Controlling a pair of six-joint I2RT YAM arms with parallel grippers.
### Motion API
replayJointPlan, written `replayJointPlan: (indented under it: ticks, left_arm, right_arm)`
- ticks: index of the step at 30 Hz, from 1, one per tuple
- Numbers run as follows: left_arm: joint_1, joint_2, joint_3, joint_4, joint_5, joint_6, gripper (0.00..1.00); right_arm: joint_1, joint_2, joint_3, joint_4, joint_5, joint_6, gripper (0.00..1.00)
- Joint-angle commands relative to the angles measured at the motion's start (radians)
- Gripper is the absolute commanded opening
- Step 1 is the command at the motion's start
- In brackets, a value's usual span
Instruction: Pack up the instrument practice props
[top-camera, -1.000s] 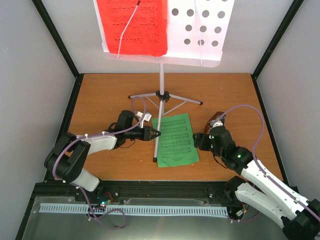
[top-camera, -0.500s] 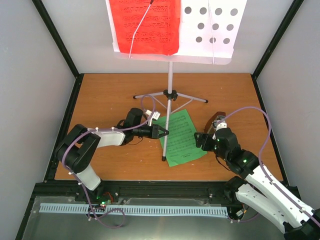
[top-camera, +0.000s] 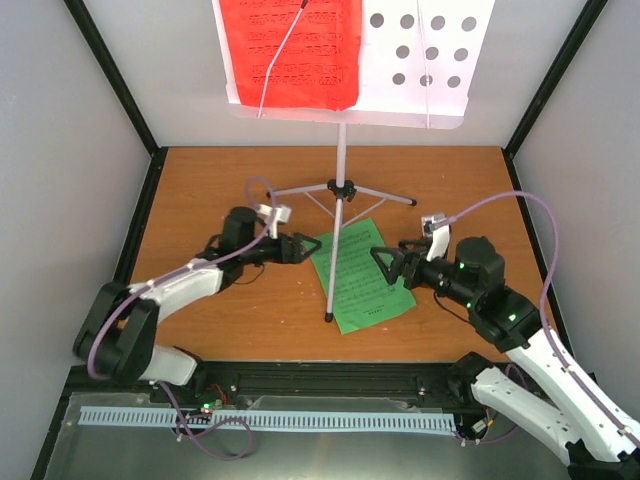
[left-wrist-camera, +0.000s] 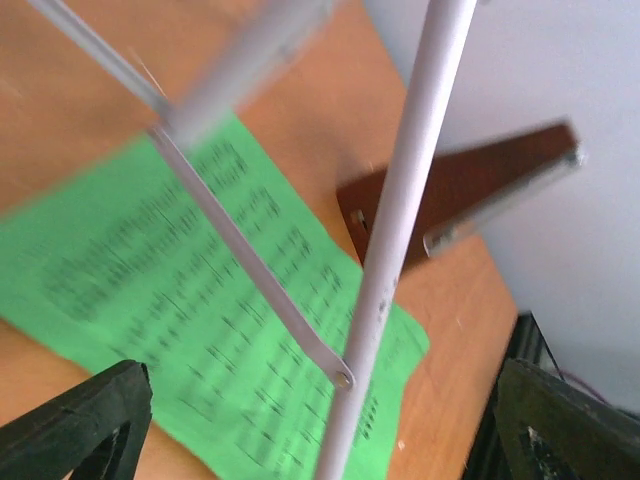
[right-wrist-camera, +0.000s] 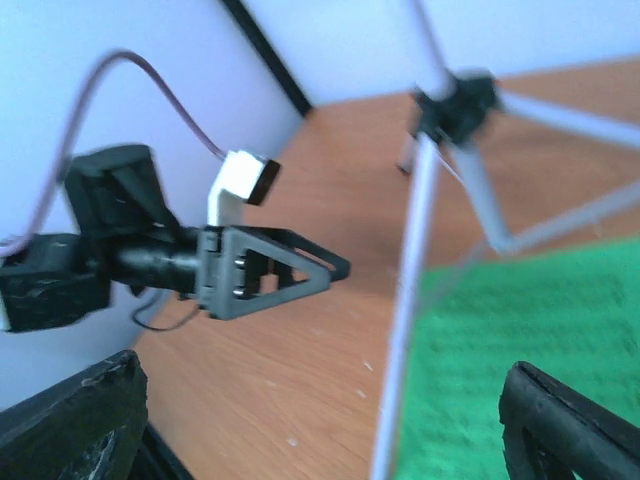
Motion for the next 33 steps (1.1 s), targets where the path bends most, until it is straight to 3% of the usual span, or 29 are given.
replayJointPlan:
  ticks: [1, 5, 9, 12, 25, 33]
  left_arm:
    - [0.125, -0.181, -0.031, -0.073, -0.069, 0.026, 0.96]
    - [0.231, -0.311, 0.013, -0.156, -0.054, 0.060, 1.00]
    - [0.367, -0.383, 0.087, -0.202, 0.076, 0.056, 1.00]
    - [0.430, -0.402, 0.157, -0.234, 0.132, 0.054, 1.00]
    - [0.441, -0.441, 0.288, -0.334, 0.118, 0.131, 0.99]
    - [0.441, -0.467, 0.337, -0.399, 0.063, 0.186, 1.00]
  right_arm:
    - [0.006, 0.081, 0.176, 0.079, -0.193, -0.083, 0.93]
    - [0.006, 0.193, 0.373, 0.102, -0.252, -0.113, 0.92]
    - [0.006, 0.323, 0.577, 0.137, -0.307, -0.129, 0.91]
    - [0.006, 0.412, 0.700, 0.138, -0.256, -0.141, 0.88]
    - [0.005, 0.788, 1.276, -0.059, -0.019, -0.183, 0.77]
    - [0.005, 0.936, 1.519, -0.110, 0.001, -0.209, 0.66]
